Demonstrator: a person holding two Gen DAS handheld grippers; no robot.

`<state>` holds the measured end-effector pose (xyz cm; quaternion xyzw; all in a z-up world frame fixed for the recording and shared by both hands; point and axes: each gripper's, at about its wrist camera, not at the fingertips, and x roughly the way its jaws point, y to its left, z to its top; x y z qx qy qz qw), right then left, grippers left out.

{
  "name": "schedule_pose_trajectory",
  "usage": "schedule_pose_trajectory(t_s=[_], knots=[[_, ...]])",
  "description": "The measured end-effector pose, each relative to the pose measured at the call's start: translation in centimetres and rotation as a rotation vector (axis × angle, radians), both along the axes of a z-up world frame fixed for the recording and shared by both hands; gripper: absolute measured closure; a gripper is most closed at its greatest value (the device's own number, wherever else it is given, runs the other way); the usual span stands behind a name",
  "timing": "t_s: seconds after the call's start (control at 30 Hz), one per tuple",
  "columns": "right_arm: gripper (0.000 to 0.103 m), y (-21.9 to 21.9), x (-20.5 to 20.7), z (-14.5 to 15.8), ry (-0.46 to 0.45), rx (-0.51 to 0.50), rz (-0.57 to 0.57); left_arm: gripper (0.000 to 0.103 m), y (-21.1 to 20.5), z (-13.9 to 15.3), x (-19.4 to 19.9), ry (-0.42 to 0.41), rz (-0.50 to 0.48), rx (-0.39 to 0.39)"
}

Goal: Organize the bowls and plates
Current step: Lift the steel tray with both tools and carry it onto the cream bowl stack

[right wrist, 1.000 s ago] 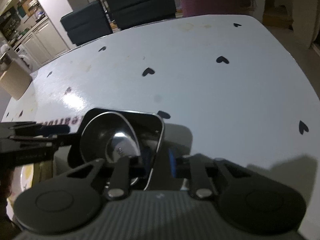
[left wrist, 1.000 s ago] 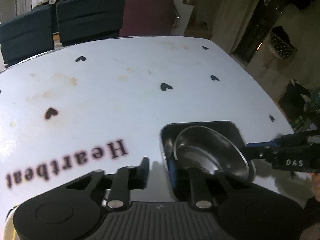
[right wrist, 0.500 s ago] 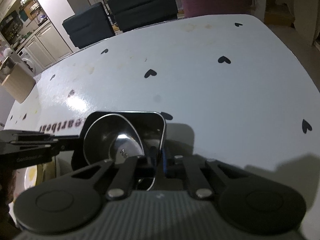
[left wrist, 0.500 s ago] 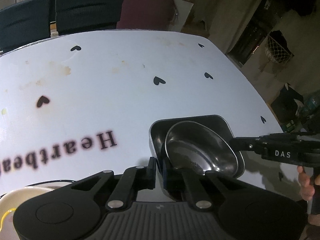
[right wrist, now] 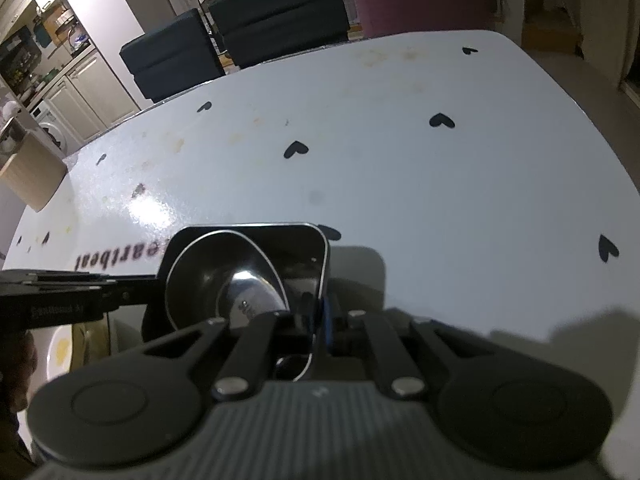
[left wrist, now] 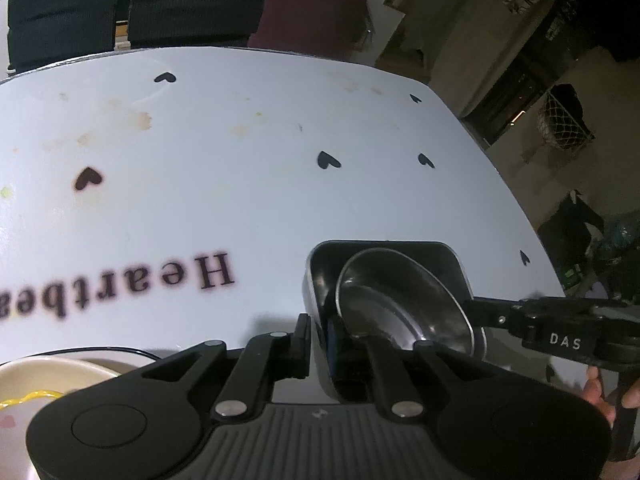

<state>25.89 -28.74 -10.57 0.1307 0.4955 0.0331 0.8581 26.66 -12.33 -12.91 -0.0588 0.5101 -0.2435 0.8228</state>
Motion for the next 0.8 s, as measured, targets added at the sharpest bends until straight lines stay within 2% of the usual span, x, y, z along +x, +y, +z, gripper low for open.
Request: schedule_pose_trajectory(t_s=[0.4, 0.8], knots=[[0.097, -0.2, -0.2, -0.3, 0.011, 0.031, -0.021, 0.097, 0.1, 0.2, -0.1, -0.005, -0.002, -0.002], [0.098, -1.0, -1.4, 2.2, -0.119, 0.074, -0.042, 0.097, 1.8, 3.7, -1.1, -0.065, 0.047, -0.104]])
